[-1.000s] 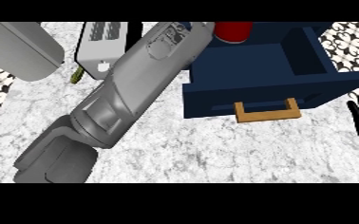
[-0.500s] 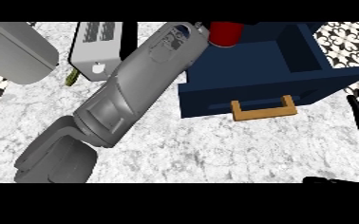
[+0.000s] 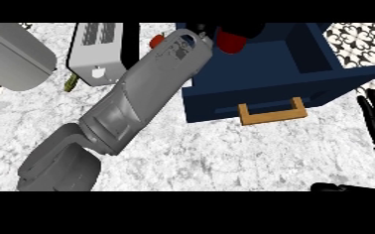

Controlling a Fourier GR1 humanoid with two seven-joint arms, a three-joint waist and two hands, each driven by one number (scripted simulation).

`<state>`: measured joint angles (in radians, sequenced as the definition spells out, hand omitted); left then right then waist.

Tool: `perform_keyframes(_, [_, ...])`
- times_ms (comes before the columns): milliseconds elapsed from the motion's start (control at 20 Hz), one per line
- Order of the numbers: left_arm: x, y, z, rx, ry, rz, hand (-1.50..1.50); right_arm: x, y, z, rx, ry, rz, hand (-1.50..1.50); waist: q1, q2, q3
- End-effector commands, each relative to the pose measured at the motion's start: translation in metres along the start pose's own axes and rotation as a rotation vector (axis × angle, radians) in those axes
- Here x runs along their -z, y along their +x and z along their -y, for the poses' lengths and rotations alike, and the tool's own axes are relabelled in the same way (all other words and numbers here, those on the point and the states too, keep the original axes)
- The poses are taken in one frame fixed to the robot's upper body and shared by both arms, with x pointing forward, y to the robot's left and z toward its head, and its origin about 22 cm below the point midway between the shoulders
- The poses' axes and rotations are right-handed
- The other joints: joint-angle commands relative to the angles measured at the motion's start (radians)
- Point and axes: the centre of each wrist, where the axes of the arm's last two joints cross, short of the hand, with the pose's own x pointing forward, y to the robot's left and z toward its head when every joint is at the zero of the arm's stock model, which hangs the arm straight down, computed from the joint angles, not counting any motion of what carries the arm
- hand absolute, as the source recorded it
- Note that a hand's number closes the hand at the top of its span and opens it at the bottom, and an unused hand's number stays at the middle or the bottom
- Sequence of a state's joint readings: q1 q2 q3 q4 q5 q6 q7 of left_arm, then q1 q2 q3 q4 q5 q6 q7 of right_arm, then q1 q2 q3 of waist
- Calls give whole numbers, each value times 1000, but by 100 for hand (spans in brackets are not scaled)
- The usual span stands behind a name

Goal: Pick up the can, place it into the drawer and close the drawer

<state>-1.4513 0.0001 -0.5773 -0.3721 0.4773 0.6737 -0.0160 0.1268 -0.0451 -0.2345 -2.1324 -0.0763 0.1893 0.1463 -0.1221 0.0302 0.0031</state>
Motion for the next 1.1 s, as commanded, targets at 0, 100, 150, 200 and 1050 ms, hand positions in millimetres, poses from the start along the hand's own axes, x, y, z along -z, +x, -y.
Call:
perform_keyframes(0, [-4,-18,0,3,29,-15,-150,2,-4,3,-10,30,2,-150,-17,6,1])
perform_keyframes(100, [-2,-18,-2,21,65,-7,-150,6,4,1,-8,29,13,-150,-12,5,0])
perform_keyframes(150, [0,-11,-2,16,57,-28,-150,-4,7,-2,-18,14,14,-150,-11,0,0])
perform_keyframes(200, [1,-11,-2,23,77,-4,-150,0,5,-2,-10,-1,8,-150,-9,2,0])
perform_keyframes(1050, [-7,-11,4,-93,105,-47,-150,9,35,0,-332,86,198,-150,-7,1,-1])
